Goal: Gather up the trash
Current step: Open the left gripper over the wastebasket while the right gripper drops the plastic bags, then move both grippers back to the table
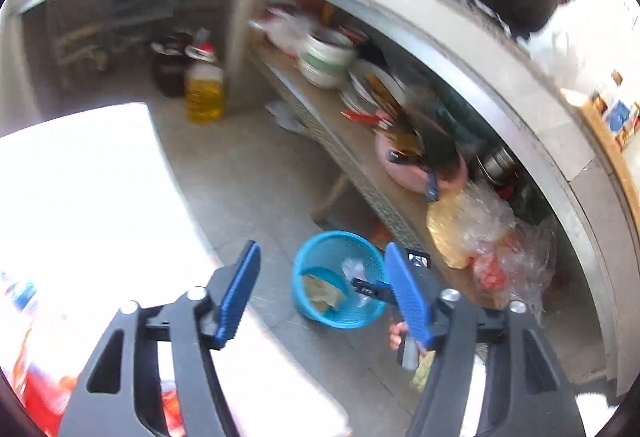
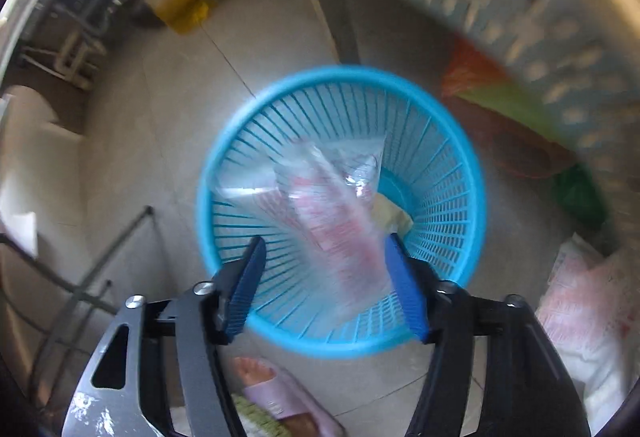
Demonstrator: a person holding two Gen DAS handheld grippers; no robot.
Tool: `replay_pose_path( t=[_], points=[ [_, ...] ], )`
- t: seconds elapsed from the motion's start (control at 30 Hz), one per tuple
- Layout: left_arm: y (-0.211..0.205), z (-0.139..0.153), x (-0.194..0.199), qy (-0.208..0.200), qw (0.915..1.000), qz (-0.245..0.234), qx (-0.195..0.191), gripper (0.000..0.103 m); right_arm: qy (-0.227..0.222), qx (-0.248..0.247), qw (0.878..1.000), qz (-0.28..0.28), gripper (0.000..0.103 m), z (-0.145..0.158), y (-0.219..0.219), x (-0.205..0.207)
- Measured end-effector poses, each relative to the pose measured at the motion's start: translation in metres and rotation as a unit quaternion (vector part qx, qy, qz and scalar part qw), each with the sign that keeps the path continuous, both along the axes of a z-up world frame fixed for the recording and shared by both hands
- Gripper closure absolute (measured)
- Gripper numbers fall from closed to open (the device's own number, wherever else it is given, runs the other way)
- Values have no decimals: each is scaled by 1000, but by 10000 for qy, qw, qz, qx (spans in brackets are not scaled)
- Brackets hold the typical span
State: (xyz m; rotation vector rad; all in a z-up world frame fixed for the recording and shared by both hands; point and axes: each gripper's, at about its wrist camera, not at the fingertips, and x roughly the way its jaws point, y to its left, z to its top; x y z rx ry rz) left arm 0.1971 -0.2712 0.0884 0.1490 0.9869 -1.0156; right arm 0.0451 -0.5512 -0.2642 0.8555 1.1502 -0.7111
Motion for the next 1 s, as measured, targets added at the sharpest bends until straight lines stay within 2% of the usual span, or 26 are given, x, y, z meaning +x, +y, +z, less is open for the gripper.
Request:
replay_pose_path(
  t=[0.07, 0.13, 0.3, 0.4, 0.5, 0.53, 0.6, 0.63, 0.73, 0.83, 1.0],
  points=[
    [41, 3, 0, -136, 9992, 354, -119, 33, 88, 22, 9999, -70, 43, -11, 0, -2],
    [76, 2, -1, -199, 9975, 656, -174, 29, -29, 78, 9998, -174, 43, -13, 5, -11],
    [145, -6, -2, -347, 9900, 1345, -259, 26, -409, -73, 9988, -248, 41, 14, 33, -44],
    [172, -7, -4, -382, 9846, 1641, -472, 22, -599, -240, 9977, -222, 38, 44, 57, -61],
    [191, -5, -10, -659, 9788, 1798, -728, 18, -745, -521, 9958, -98, 31, 79, 81, -69],
    [194, -3, -12, -811, 9772, 1826, -714, 18, -757, -675, 9948, -17, 29, 90, 89, -69],
    [195, -3, -14, -1024, 9754, 1850, -627, 16, -802, -1008, 9916, 147, 18, 117, 106, -62],
    [196, -4, -16, -1073, 9752, 1845, -584, 14, -859, -1177, 9891, 221, 16, 133, 113, -61],
    [204, -7, -17, -936, 9768, 1835, -590, 11, -1001, -1671, 9803, 337, 8, 176, 134, -57],
    [214, -9, -19, -720, 9769, 1908, -637, 6, -1205, -2072, 9694, 527, 8, 214, 154, -49],
    [227, -14, -24, -475, 9781, 1971, -469, 6, -1267, -2694, 9508, 856, 8, 263, 187, -28]
  ],
)
